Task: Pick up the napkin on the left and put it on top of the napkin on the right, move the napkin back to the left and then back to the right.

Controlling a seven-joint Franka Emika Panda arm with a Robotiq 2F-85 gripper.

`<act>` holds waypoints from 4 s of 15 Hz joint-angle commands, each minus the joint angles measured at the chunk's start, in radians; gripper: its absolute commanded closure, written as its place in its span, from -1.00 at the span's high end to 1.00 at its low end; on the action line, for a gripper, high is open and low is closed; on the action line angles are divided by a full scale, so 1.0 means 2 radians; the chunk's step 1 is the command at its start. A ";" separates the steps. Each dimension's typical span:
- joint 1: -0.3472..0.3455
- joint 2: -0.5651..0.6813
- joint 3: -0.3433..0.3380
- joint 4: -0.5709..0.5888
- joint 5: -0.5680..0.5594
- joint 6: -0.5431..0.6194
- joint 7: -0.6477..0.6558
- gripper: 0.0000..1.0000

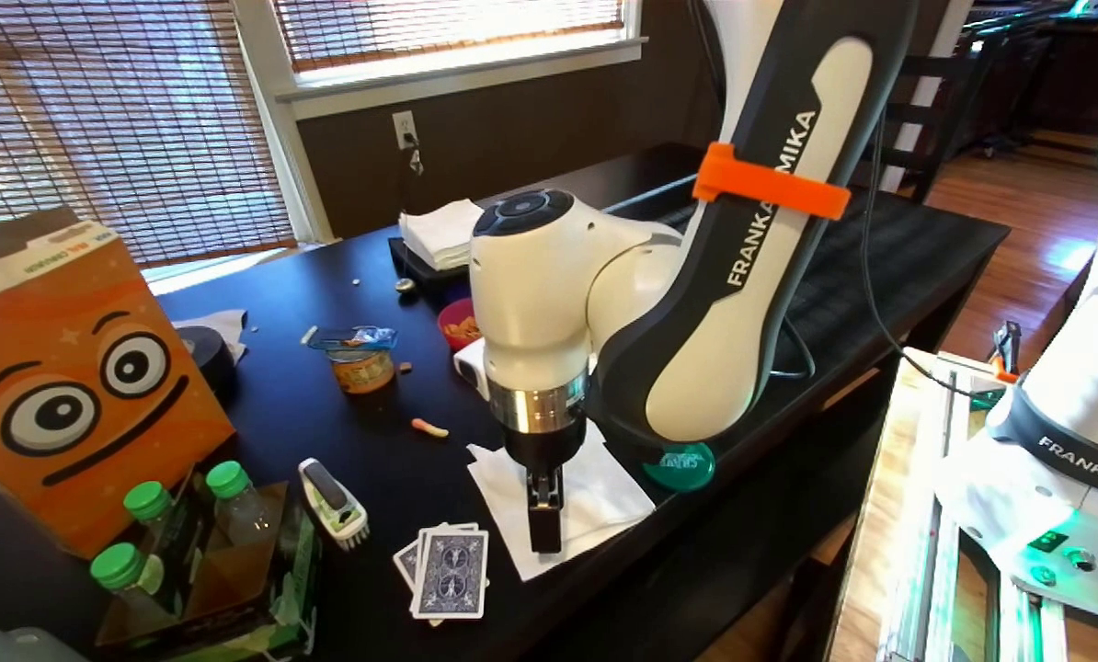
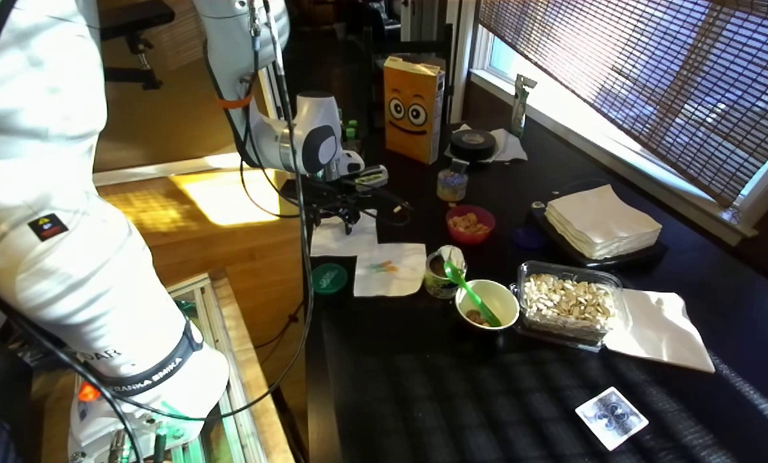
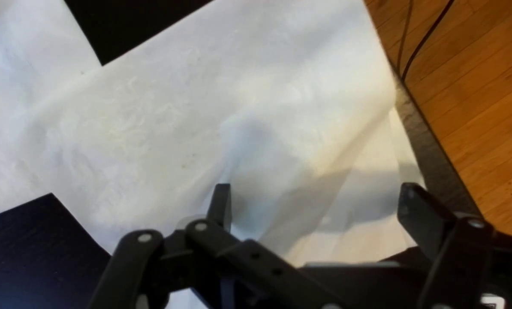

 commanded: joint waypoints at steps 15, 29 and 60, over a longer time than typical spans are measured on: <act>0.013 -0.017 -0.031 0.002 -0.019 -0.010 0.022 -0.15; -0.012 -0.167 -0.062 -0.058 -0.119 -0.106 0.137 -0.31; -0.058 -0.028 -0.020 -0.007 -0.056 -0.011 0.018 1.00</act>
